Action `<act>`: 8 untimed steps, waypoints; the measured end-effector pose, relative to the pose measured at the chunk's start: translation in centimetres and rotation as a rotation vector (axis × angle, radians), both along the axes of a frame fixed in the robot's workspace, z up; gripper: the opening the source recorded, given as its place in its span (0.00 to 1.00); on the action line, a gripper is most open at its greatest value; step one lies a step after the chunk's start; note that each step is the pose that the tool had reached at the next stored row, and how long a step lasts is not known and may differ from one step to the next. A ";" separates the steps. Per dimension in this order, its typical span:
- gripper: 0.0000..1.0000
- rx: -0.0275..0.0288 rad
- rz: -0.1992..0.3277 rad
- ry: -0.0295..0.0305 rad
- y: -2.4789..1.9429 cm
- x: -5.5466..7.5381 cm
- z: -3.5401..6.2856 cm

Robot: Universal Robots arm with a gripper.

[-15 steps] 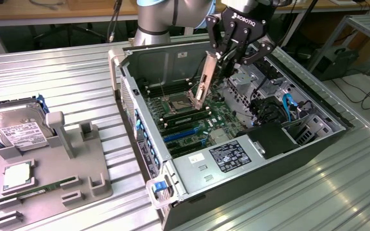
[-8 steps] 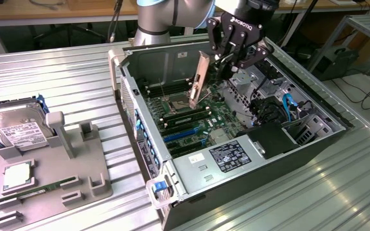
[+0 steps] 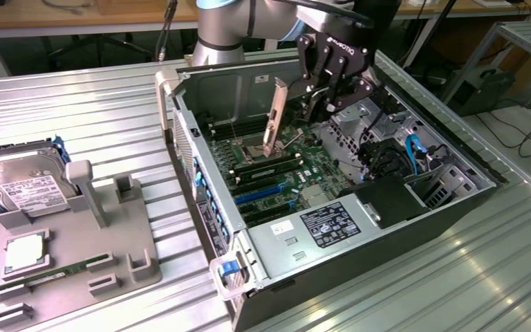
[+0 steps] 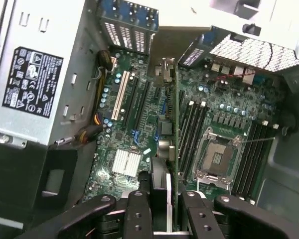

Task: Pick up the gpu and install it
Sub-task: 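Insert the gpu into the slot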

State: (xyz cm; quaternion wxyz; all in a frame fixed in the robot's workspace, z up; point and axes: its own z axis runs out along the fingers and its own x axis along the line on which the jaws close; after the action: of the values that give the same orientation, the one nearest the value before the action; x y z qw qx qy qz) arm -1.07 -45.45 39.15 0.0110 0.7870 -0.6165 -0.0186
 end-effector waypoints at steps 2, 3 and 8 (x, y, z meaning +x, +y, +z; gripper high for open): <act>0.28 0.0000 -0.046 0.0000 0.00 0.0 -0.46; 0.28 0.0000 -0.064 0.0000 0.00 0.0 -0.64; 0.28 0.0001 -0.166 0.0000 0.00 0.0 -1.67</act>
State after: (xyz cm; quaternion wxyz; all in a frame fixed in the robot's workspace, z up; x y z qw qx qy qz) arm -1.07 -45.45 37.48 0.0094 0.7334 -0.6795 -0.0195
